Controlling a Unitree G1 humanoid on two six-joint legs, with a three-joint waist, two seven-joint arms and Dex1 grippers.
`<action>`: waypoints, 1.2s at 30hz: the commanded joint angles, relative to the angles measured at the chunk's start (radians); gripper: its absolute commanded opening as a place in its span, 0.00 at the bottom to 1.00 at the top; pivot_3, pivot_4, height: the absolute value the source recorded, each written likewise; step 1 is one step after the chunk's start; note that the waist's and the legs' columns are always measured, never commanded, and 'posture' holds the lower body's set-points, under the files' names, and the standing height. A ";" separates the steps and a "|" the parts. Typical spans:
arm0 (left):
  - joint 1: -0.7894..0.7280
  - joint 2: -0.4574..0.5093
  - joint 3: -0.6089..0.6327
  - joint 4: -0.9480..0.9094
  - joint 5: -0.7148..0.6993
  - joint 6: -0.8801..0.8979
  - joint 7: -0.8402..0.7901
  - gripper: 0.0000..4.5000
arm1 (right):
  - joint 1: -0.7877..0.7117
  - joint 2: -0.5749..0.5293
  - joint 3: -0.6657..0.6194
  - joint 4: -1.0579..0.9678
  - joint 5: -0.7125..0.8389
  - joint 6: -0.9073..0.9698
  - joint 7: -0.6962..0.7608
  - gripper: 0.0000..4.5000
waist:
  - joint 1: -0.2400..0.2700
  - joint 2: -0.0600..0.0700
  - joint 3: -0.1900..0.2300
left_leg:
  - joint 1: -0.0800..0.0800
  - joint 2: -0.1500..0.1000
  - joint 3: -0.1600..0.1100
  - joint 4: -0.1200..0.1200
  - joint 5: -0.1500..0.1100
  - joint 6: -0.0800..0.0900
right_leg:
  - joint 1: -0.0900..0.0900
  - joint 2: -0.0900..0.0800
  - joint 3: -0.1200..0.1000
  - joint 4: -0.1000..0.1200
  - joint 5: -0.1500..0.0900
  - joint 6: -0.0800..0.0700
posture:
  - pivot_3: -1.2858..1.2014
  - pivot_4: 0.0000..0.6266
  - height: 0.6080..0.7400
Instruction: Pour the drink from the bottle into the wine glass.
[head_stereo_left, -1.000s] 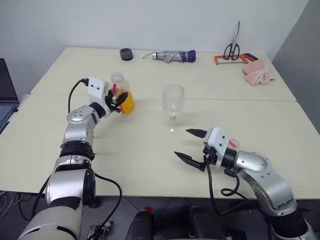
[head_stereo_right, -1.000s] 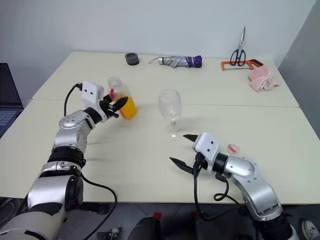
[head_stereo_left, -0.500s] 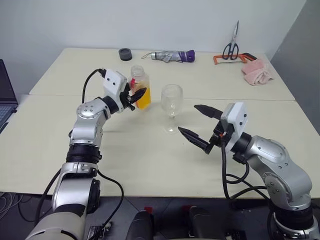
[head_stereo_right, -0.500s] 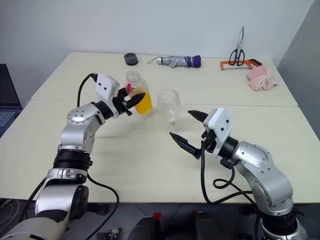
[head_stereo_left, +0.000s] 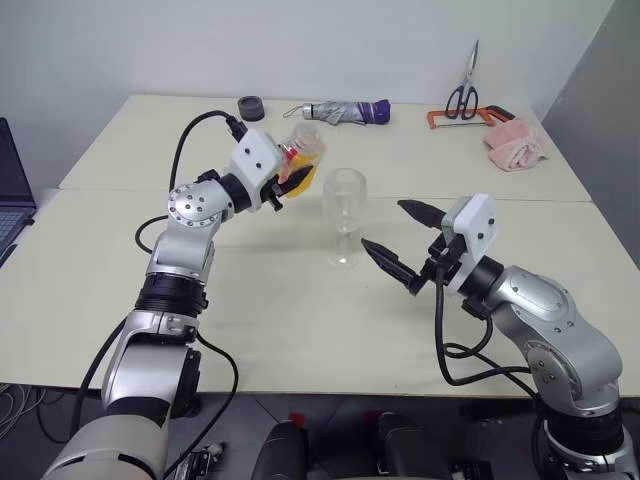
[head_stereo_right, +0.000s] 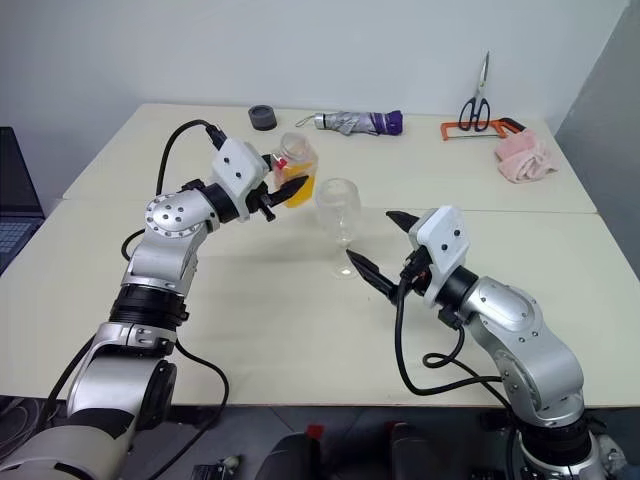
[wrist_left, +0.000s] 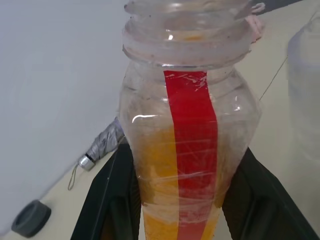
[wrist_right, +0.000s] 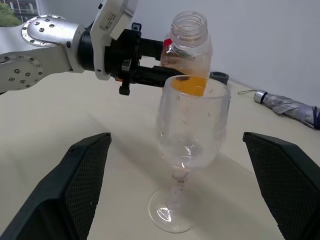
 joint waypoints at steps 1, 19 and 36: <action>-0.065 0.025 -0.005 -0.004 0.041 -0.113 0.034 0.38 | -0.020 0.013 0.005 -0.018 -0.010 -0.027 -0.019 1.00 | 0.000 0.000 0.000 | 0.000 0.000 0.000 0.000 0.000 0.000 | 0.000 0.000 0.000 0.000 0.000 0.000 | 0.52 0.24 1.00; -0.183 0.085 -0.098 0.202 0.269 -0.494 0.184 0.38 | 0.070 -0.083 -0.068 -0.073 0.123 -0.082 0.108 1.00 | -0.001 0.000 0.000 | 0.000 0.000 0.001 0.000 0.000 0.000 | 0.000 0.000 0.000 0.000 0.000 0.000 | 0.52 0.24 1.00; -0.248 0.129 -0.161 0.274 0.453 -0.636 0.364 0.38 | 0.081 -0.117 -0.106 -0.078 0.140 -0.078 0.085 1.00 | 0.001 0.000 0.000 | 0.000 0.000 0.001 0.000 0.000 0.000 | 0.000 0.000 0.000 0.000 0.000 0.000 | 0.52 0.24 1.00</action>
